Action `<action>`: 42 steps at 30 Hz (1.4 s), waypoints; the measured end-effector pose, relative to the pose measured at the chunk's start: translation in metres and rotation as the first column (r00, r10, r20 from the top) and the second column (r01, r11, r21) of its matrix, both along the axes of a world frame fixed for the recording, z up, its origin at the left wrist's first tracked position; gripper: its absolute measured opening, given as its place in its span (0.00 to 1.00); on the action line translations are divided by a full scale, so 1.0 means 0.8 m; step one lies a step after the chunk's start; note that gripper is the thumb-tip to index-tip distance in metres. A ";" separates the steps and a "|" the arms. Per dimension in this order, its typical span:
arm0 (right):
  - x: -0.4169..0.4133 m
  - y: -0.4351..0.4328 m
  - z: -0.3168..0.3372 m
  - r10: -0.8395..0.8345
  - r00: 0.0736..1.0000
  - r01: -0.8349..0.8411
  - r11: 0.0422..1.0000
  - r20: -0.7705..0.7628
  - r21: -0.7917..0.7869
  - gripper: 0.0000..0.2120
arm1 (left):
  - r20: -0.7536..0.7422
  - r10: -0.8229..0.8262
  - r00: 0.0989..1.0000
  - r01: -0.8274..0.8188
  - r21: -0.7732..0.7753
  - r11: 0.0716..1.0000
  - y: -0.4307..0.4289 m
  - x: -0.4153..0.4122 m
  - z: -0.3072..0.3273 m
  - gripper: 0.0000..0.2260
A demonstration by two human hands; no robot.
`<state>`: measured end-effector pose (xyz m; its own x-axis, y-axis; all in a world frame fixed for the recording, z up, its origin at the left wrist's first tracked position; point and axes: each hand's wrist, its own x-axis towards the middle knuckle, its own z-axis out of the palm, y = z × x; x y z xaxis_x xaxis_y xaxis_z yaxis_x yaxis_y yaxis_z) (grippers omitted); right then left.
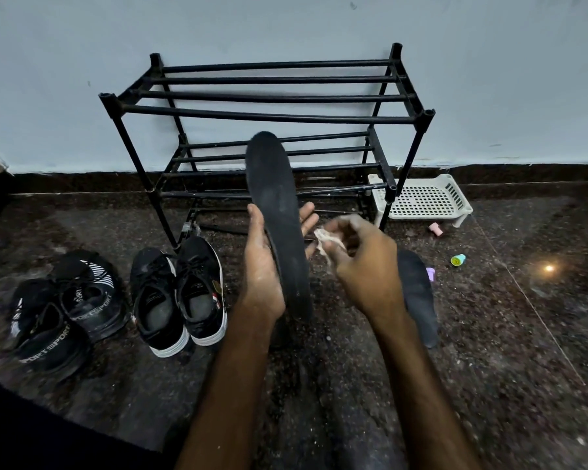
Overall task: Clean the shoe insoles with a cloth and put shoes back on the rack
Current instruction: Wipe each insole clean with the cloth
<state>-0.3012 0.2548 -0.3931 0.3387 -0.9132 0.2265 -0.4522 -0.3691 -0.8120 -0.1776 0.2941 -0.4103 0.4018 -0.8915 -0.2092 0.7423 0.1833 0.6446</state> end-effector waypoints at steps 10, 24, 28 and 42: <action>0.020 -0.039 0.001 -0.131 0.991 0.115 0.925 -0.017 -0.362 0.08 | 0.006 -0.180 0.984 0.179 0.039 0.983 -0.006 -0.043 -0.006 0.29; 0.010 -0.060 -0.027 -0.143 0.990 0.138 0.911 0.016 -0.388 0.07 | 0.152 -0.222 0.963 0.194 0.183 0.964 -0.008 -0.051 -0.024 0.30; -0.041 -0.090 -0.053 -0.324 0.946 0.317 0.930 -0.009 -0.186 0.08 | 0.169 -0.322 0.931 0.271 0.271 0.924 -0.002 -0.043 -0.022 0.31; -0.042 -0.064 -0.136 -0.317 0.921 0.210 0.893 0.226 0.398 0.08 | -0.265 -0.206 0.942 0.310 0.452 0.836 0.012 -0.015 -0.085 0.31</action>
<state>-0.3349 0.2039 -0.5017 0.0464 -0.9953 -0.0854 -0.2277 0.0727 -0.9710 -0.1893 0.3033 -0.4782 0.0750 -0.7219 -0.6880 0.8390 -0.3271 0.4347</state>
